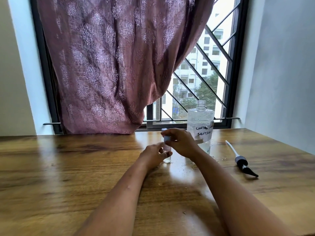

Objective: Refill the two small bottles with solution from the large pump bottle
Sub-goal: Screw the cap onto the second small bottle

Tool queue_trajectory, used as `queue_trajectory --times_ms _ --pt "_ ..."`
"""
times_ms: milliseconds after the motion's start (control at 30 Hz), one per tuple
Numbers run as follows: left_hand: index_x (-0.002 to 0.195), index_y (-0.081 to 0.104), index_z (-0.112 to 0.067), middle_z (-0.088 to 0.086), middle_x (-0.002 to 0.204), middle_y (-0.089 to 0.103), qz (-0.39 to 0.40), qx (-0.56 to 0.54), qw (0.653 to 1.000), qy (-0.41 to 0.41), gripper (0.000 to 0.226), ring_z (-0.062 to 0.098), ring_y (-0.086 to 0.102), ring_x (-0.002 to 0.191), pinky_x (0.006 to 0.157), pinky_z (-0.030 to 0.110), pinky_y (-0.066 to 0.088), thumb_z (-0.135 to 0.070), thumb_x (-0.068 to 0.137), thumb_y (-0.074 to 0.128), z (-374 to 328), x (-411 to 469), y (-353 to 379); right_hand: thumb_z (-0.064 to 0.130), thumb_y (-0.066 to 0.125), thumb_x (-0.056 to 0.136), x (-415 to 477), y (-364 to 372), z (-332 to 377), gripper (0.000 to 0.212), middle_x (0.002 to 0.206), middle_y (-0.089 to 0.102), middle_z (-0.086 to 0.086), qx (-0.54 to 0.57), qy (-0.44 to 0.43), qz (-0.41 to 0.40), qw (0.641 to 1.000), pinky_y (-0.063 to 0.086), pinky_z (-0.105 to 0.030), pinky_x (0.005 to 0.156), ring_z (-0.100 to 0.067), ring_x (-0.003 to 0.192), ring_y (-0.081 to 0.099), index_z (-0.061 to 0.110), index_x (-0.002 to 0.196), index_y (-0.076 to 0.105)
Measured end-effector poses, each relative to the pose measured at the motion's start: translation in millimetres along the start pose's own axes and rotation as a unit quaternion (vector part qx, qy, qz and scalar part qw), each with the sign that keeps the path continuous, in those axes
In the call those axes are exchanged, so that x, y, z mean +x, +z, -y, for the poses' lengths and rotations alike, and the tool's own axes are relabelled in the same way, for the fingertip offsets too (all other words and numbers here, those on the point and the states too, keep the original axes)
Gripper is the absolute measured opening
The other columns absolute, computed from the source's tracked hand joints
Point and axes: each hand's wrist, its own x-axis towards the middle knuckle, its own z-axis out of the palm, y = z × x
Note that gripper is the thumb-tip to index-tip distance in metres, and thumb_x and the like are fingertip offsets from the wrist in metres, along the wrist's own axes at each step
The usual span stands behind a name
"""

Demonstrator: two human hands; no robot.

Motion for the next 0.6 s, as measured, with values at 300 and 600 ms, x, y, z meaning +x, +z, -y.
queue_trajectory --times_ms 300,600 --pt "0.117 0.056 -0.027 -0.007 0.101 0.056 0.006 0.031 1.0 -0.004 0.036 0.018 0.055 0.104 0.094 0.038 0.045 -0.046 0.086 0.056 -3.3 -0.7 -0.6 0.007 0.076 0.071 -0.8 1.3 -2.3 0.029 0.087 0.064 0.004 0.014 -0.006 -0.036 0.999 0.036 0.002 0.059 0.01 0.064 0.056 0.01 0.099 0.068" --pt "0.116 0.057 -0.033 -0.008 0.098 0.059 0.0 0.01 1.0 0.005 0.033 0.017 0.058 0.103 0.092 0.039 0.047 -0.045 0.085 0.058 -0.3 1.0 1.6 0.008 0.077 0.069 -2.8 4.4 -6.6 0.03 0.078 0.06 0.005 -0.009 -0.026 -0.038 0.999 0.036 -0.003 0.056 0.007 0.059 0.047 0.011 0.096 0.066"
